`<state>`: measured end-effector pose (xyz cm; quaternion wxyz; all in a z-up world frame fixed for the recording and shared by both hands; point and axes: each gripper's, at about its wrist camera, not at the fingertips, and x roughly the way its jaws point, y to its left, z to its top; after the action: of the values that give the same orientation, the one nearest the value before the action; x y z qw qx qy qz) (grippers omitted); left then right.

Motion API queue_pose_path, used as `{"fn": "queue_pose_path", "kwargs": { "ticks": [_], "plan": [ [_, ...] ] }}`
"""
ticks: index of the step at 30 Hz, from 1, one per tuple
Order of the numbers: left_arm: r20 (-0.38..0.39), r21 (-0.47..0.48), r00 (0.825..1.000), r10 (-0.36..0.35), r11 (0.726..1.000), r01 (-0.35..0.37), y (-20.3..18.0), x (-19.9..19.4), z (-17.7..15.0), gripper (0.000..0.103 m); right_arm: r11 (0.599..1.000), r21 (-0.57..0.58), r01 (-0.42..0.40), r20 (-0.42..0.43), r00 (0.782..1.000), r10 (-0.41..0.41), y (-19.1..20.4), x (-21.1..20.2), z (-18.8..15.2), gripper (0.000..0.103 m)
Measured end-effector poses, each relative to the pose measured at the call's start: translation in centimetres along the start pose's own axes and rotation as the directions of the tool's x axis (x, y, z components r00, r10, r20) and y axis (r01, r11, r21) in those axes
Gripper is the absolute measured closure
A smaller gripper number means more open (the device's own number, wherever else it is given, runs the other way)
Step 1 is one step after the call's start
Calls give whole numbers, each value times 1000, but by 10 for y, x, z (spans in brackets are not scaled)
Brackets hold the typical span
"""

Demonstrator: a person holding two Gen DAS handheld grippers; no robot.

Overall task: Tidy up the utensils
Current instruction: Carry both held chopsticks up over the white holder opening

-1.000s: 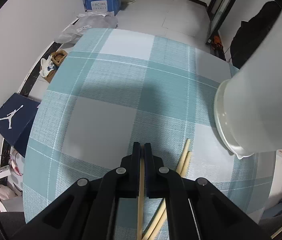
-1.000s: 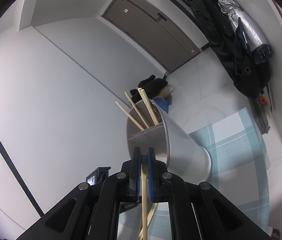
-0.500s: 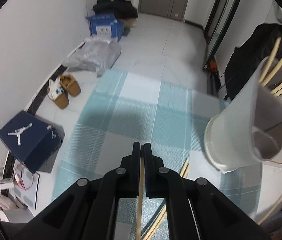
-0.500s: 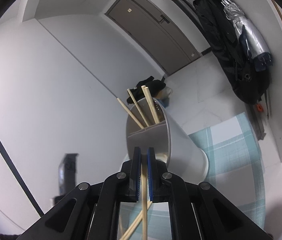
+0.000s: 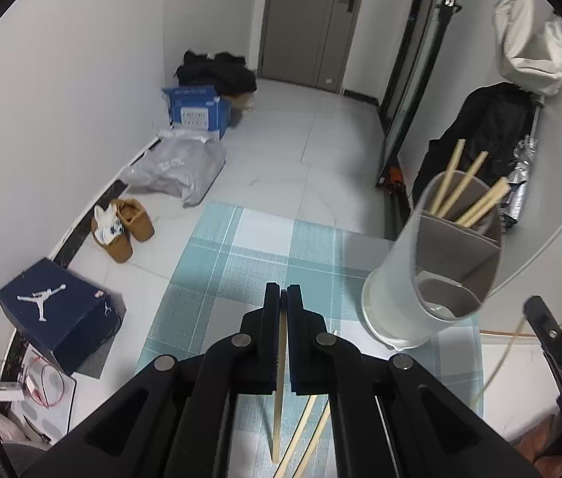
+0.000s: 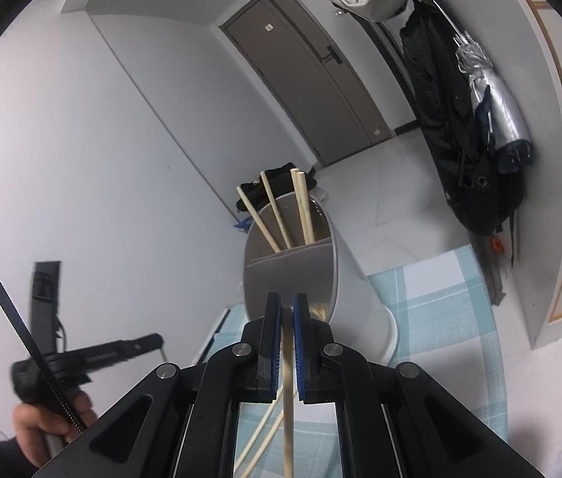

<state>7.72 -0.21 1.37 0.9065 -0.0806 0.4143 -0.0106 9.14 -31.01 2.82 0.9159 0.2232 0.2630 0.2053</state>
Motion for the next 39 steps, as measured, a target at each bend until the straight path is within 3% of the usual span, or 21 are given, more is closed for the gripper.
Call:
{"fn": "queue_pose_path", "kwargs": {
  "ticks": [11, 23, 39],
  "plan": [
    [51, 37, 998, -28, 999, 26, 2, -23, -9, 103, 993, -115, 37, 16, 999, -35, 22, -7, -9, 98],
    [100, 107, 994, -53, 993, 42, -1, -50, -17, 103, 984, -162, 68, 49, 997, -61, 39, -21, -14, 98],
    [163, 155, 977, -139, 981, 114, -11, -92, -1, 103, 978, -199, 65, 159, 987, -33, 67, -50, 21, 98]
  ]
}}
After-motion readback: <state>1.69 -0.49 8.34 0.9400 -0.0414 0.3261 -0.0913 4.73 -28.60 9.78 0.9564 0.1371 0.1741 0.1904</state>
